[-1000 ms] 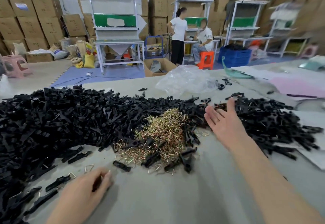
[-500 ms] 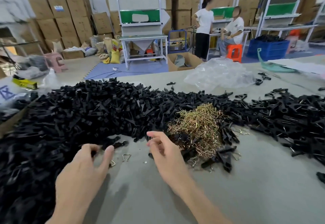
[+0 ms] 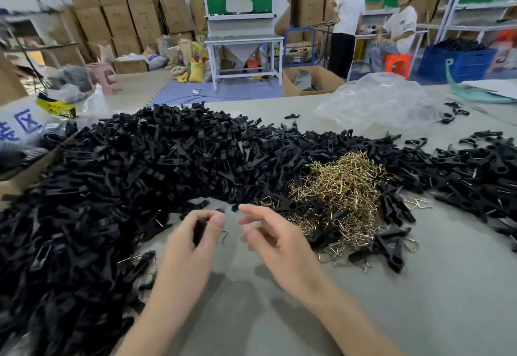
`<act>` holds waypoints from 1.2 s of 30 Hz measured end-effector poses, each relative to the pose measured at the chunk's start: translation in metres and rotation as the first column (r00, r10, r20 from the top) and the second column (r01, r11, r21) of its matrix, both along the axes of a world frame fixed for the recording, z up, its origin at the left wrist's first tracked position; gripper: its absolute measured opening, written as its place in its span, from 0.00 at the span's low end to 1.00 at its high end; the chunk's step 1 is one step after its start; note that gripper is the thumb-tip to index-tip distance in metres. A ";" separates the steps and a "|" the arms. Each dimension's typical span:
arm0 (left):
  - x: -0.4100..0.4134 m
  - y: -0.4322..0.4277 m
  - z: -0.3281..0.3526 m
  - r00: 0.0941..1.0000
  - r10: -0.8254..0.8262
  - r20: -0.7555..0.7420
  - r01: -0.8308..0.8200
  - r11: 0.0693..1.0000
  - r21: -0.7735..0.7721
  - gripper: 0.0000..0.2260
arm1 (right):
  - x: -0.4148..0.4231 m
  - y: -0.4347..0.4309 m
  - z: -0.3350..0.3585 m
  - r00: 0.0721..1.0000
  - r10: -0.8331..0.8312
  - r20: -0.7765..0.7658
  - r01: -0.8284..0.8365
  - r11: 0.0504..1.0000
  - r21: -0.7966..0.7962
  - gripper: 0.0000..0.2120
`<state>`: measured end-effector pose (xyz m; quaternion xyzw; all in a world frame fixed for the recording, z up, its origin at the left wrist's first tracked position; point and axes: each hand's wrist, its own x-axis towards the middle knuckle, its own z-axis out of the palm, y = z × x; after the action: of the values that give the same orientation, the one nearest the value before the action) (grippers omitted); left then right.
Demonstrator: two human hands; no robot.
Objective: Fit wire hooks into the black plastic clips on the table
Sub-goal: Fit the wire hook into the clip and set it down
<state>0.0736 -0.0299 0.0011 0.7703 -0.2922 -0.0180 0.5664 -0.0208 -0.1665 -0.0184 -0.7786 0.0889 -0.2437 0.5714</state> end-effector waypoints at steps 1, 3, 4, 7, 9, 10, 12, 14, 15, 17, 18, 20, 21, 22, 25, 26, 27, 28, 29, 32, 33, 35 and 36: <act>-0.006 -0.006 0.001 0.996 -0.060 -0.065 0.057 0.997 -0.050 0.09 | 0.000 0.001 0.001 1.000 0.028 -0.014 -0.028 1.000 0.005 0.14; -0.017 -0.014 0.001 0.958 -0.158 -0.238 0.127 0.982 -0.139 0.12 | 0.001 0.002 0.001 0.999 0.034 -0.014 -0.034 0.999 0.022 0.15; -0.018 -0.016 0.001 0.929 -0.189 -0.318 0.138 0.975 -0.177 0.13 | 0.002 0.001 0.001 1.000 0.028 -0.005 -0.027 0.999 0.046 0.14; -0.018 -0.016 0.002 0.902 -0.206 -0.378 0.156 0.975 -0.158 0.14 | 0.001 -0.001 0.003 1.000 0.025 0.014 -0.026 0.996 0.081 0.14; -0.015 -0.020 -0.001 0.848 -0.187 -0.496 0.099 0.975 -0.197 0.14 | 0.001 -0.001 0.003 1.000 0.019 0.013 -0.020 0.997 0.076 0.17; -0.014 -0.021 -0.002 0.787 -0.211 -0.580 0.070 0.964 -0.256 0.13 | 0.001 -0.001 0.003 1.000 0.010 0.007 -0.011 0.996 0.088 0.18; -0.013 -0.023 -0.003 0.745 -0.256 -0.616 0.036 0.938 -0.345 0.17 | 0.002 -0.003 0.003 1.000 -0.011 -0.004 0.012 0.988 0.157 0.18; -0.011 -0.022 -0.005 0.786 -0.259 -0.561 0.028 0.922 -0.386 0.17 | 0.002 -0.005 0.005 1.000 -0.016 -0.009 0.018 0.971 0.239 0.17; -0.011 -0.020 -0.008 0.806 -0.258 -0.533 0.035 0.920 -0.391 0.15 | 0.002 -0.006 0.006 1.000 -0.009 -0.007 0.010 0.963 0.268 0.17; -0.007 -0.019 -0.013 0.850 -0.235 -0.472 0.063 0.934 -0.351 0.11 | 0.001 -0.007 0.007 1.000 -0.002 0.011 -0.001 0.953 0.302 0.18; -0.006 -0.018 -0.014 0.869 -0.224 -0.440 0.082 0.944 -0.320 0.11 | 0.001 -0.008 0.007 1.000 -0.004 0.018 -0.002 0.948 0.318 0.18; -0.004 -0.015 -0.013 0.888 -0.219 -0.404 0.097 0.949 -0.300 0.16 | 0.002 -0.010 0.007 1.000 -0.006 0.024 -0.003 0.934 0.357 0.18; -0.003 -0.014 -0.012 0.888 -0.218 -0.406 0.089 0.945 -0.315 0.17 | 0.002 -0.011 0.007 1.000 -0.003 0.022 -0.006 0.929 0.371 0.18; -0.001 -0.013 -0.012 0.883 -0.216 -0.416 0.073 0.940 -0.333 0.19 | 0.002 -0.011 0.006 1.000 0.001 0.020 -0.009 0.927 0.376 0.18; 0.000 -0.012 -0.014 0.862 -0.232 -0.450 0.063 0.931 -0.360 0.19 | 0.002 -0.011 0.004 1.000 0.016 0.015 -0.020 0.932 0.362 0.20; -0.001 -0.013 -0.014 0.859 -0.238 -0.453 0.069 0.931 -0.357 0.17 | 0.002 -0.011 0.004 1.000 0.018 0.014 -0.021 0.933 0.358 0.20; -0.002 -0.014 -0.014 0.855 -0.246 -0.456 0.078 0.931 -0.357 0.15 | 0.002 -0.011 0.004 1.000 0.018 0.015 -0.022 0.933 0.359 0.20; -0.003 -0.014 -0.014 0.853 -0.251 -0.458 0.082 0.931 -0.357 0.14 | 0.002 -0.011 0.004 1.000 0.018 0.016 -0.022 0.932 0.361 0.20; -0.004 -0.015 -0.014 0.851 -0.255 -0.459 0.089 0.931 -0.354 0.14 | 0.002 -0.011 0.005 1.000 0.018 0.016 -0.023 0.930 0.366 0.19; -0.004 -0.014 -0.015 0.876 -0.215 -0.433 0.095 0.955 -0.281 0.13 | 0.003 -0.011 0.005 0.999 0.036 0.007 -0.036 0.922 0.387 0.18; -0.004 -0.014 -0.016 0.880 -0.213 -0.425 0.105 0.959 -0.264 0.12 | 0.003 -0.010 0.006 0.999 0.048 0.003 -0.046 0.920 0.390 0.18; -0.005 -0.015 -0.018 0.880 -0.240 -0.409 0.138 0.955 -0.263 0.10 | 0.002 -0.009 0.006 0.997 0.073 -0.003 -0.066 0.920 0.387 0.18; -0.006 -0.015 -0.018 0.879 -0.246 -0.409 0.143 0.954 -0.264 0.11 | 0.002 -0.009 0.006 0.997 0.082 -0.008 -0.073 0.921 0.383 0.18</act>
<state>0.0679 -0.0453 -0.0171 0.6435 -0.2340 -0.2142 0.6966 -0.0189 -0.1753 -0.0124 -0.6581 0.1106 -0.1896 0.7202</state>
